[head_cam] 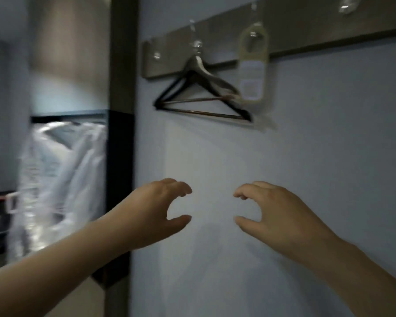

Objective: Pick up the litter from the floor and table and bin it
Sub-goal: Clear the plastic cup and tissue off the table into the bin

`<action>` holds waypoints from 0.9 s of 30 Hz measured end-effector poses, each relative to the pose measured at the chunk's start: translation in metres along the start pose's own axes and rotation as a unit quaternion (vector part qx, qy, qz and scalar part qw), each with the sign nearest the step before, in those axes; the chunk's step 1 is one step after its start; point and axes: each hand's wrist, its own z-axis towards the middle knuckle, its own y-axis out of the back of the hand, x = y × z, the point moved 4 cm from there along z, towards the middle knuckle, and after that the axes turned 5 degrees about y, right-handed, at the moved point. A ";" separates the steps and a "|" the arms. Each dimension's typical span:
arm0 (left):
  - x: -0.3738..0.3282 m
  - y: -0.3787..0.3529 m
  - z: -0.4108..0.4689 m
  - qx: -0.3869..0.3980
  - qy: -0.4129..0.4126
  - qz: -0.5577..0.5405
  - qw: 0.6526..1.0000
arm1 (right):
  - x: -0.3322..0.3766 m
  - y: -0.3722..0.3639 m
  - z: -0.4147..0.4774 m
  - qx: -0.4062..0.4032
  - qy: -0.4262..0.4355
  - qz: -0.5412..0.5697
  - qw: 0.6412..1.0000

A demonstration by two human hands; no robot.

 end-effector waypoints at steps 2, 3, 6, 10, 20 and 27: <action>0.053 0.026 -0.031 -0.005 0.033 0.028 0.999 | 0.052 -0.023 0.034 -0.014 0.042 0.036 0.998; 0.078 0.038 -0.048 -0.008 0.051 0.040 0.998 | 0.079 -0.035 0.050 -0.018 0.063 0.051 0.997; 0.147 0.074 -0.099 -0.011 0.104 0.076 0.992 | 0.160 -0.070 0.093 -0.012 0.123 0.094 0.988; 0.223 0.110 -0.167 0.007 0.175 0.108 0.979 | 0.261 -0.113 0.139 0.002 0.182 0.136 0.974; 0.366 0.154 -0.273 -0.002 0.321 0.162 0.933 | 0.434 -0.195 0.227 0.035 0.293 0.196 0.935; 0.452 0.142 -0.273 0.001 0.337 0.184 0.923 | 0.482 -0.261 0.296 0.043 0.326 0.198 0.923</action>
